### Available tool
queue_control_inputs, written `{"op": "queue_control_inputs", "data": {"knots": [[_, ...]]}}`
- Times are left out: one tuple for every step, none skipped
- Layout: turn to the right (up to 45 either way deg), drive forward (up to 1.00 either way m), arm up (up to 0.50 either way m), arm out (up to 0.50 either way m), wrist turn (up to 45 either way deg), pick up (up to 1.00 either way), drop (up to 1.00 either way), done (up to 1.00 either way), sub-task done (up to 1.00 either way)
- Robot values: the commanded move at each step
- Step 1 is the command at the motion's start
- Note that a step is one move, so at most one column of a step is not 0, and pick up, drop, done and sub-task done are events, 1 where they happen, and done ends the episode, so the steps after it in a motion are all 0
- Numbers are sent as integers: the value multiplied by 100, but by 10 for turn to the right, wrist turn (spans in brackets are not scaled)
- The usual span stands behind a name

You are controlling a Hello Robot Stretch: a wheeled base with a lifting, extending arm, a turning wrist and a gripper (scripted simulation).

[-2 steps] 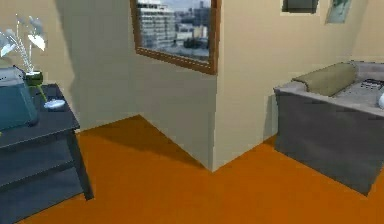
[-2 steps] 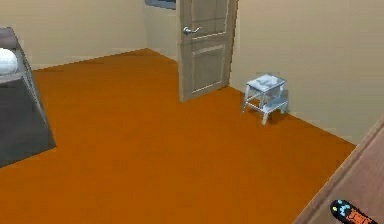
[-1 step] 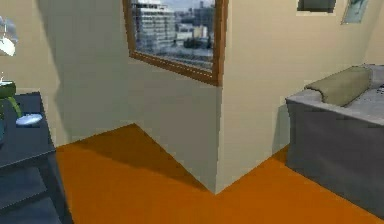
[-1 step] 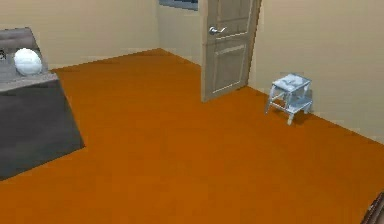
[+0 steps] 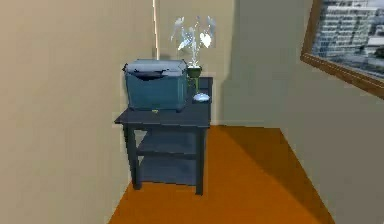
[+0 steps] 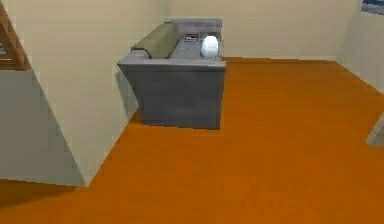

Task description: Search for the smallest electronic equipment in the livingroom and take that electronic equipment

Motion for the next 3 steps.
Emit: {"op": "queue_control_inputs", "data": {"knots": [[-390,0,0,0,0,0,0,0,0],[0,10,0,0,0,0,0,0,0],[450,0,0,0,0,0,0,0,0]]}}
